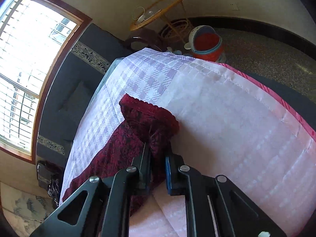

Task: Fold small clothes
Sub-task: 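Grasp the dark red sweater's sleeve cuff with the right tool, then fold the held sleeve across the sweater body and open the right tool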

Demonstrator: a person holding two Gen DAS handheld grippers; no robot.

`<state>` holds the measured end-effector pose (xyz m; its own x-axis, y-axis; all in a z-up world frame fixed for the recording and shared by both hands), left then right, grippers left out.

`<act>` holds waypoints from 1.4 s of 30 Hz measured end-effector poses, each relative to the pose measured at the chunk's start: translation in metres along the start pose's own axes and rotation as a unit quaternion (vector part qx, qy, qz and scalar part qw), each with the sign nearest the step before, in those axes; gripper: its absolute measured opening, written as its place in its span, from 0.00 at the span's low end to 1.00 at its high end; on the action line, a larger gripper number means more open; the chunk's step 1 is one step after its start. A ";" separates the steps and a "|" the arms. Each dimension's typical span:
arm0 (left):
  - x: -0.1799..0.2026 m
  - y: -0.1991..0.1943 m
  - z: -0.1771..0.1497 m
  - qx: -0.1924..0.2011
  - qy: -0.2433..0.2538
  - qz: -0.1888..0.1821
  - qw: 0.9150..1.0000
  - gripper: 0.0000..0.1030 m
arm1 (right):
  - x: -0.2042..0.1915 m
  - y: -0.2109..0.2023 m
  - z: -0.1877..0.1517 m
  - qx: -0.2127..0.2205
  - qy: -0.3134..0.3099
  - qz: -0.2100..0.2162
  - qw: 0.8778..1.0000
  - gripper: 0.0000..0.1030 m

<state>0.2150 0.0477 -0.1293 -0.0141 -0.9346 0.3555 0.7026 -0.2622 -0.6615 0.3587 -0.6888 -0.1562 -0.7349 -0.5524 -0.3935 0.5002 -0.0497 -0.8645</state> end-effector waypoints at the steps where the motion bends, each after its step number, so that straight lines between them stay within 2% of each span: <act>1: -0.002 -0.001 0.000 0.003 -0.006 -0.002 1.000 1.00 | -0.003 -0.005 0.000 0.009 -0.005 -0.001 1.000 0.11; 4: -0.007 -0.005 0.000 0.011 -0.018 -0.010 1.000 1.00 | -0.022 -0.030 -0.009 0.043 -0.020 0.040 0.998 0.11; 8: -0.007 -0.009 0.000 0.017 -0.016 -0.018 1.000 1.00 | -0.091 -0.070 -0.046 0.060 -0.100 0.090 0.989 0.11; 13: -0.008 -0.030 0.004 0.036 -0.013 -0.015 0.999 1.00 | -0.197 -0.106 -0.118 0.032 -0.168 0.185 0.968 0.11; 15: -0.013 -0.041 0.008 0.040 -0.018 -0.015 0.999 1.00 | -0.239 -0.109 -0.151 0.009 -0.185 0.220 0.958 0.11; 18: -0.024 -0.058 0.013 0.044 -0.024 -0.012 0.999 1.00 | -0.297 -0.098 -0.208 -0.026 -0.213 0.249 0.945 0.11; 22: -0.039 -0.074 0.014 0.043 -0.018 0.001 0.999 1.00 | -0.353 -0.066 -0.287 -0.082 -0.238 0.256 0.933 0.11; 27: -0.056 -0.087 0.012 0.046 0.008 0.032 0.998 1.00 | -0.390 -0.028 -0.374 -0.125 -0.272 0.233 0.925 0.11; 30: -0.069 -0.090 0.011 0.046 0.003 0.035 0.998 1.00 | -0.405 -0.018 -0.408 -0.135 -0.282 0.226 0.923 0.11; 35: -0.091 -0.091 0.009 0.047 -0.021 0.034 0.998 1.00 | -0.431 -0.017 -0.443 -0.124 -0.314 0.214 0.917 0.13; 37: -0.100 -0.091 0.010 0.048 -0.035 0.029 0.998 1.00 | -0.438 -0.016 -0.456 -0.128 -0.330 0.212 0.911 0.19; 39: -0.109 -0.095 0.013 0.054 -0.048 0.020 0.997 1.00 | -0.443 -0.013 -0.467 -0.155 -0.341 0.222 0.900 0.38; 41: -0.122 -0.099 0.021 0.060 -0.060 0.010 0.996 1.00 | -0.441 -0.017 -0.473 -0.166 -0.345 0.236 0.893 0.50; 42: -0.130 -0.101 0.027 0.063 -0.066 0.001 0.996 1.00 | -0.438 -0.023 -0.472 -0.161 -0.343 0.245 0.892 0.50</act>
<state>0.1650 0.2022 -0.0913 0.0758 -0.8933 0.4431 0.7860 -0.2199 -0.5778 0.4530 -0.0531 -0.1119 0.0447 -0.8278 -0.5593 0.4454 0.5176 -0.7305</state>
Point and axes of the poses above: each gripper's, at about its wrist camera, not at the fingertips, and y roughly the way its jaws point, x to its right, z to its top, the point moved 1 cm from there along y, roughly the way its jaws point, and after that the axes turned 14 degrees about -z, right-handed, at the moved point
